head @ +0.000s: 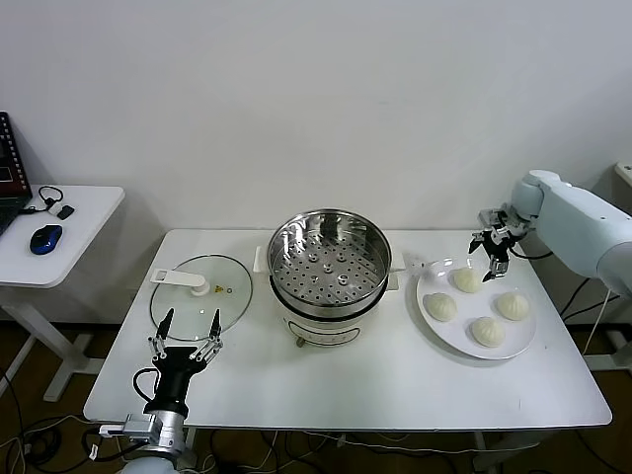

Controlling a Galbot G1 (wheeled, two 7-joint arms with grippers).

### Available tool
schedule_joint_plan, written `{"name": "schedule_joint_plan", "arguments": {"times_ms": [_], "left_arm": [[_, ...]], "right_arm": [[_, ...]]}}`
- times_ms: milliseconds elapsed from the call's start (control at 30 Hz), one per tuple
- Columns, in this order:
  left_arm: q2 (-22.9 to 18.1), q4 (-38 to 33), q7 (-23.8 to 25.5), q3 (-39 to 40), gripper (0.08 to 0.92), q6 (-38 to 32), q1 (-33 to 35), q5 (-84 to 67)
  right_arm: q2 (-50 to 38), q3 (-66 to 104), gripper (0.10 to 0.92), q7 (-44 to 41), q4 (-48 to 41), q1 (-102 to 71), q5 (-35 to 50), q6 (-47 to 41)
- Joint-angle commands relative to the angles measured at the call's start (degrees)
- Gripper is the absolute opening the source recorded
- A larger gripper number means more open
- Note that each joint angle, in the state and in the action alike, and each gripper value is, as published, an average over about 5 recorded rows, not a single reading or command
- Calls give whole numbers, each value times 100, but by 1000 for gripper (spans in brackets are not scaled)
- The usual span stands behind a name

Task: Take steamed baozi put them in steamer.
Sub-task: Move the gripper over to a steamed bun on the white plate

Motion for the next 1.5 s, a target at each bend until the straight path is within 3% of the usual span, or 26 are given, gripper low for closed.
{"name": "schedule_joint_plan", "arguments": {"times_ms": [33,267,533,1500], "left_arm": [[37,106,-2,-10,823,-14,-53,-19],[49,179,-7,0,823,-42,-90,-24],[88,242,-17,14,823,-137,-77,-26],[192,195,-17,-5,823,-205,-59,-123]], "right_arm": [[125,351,823,-24,-311,-294,-153,49],[201,669,823,57,-580,-448,-461,148],[436,1637,823,205,-1236,-579,-1386,443],[748,2095,823,377,-1532,-793,-1588,394]]}}
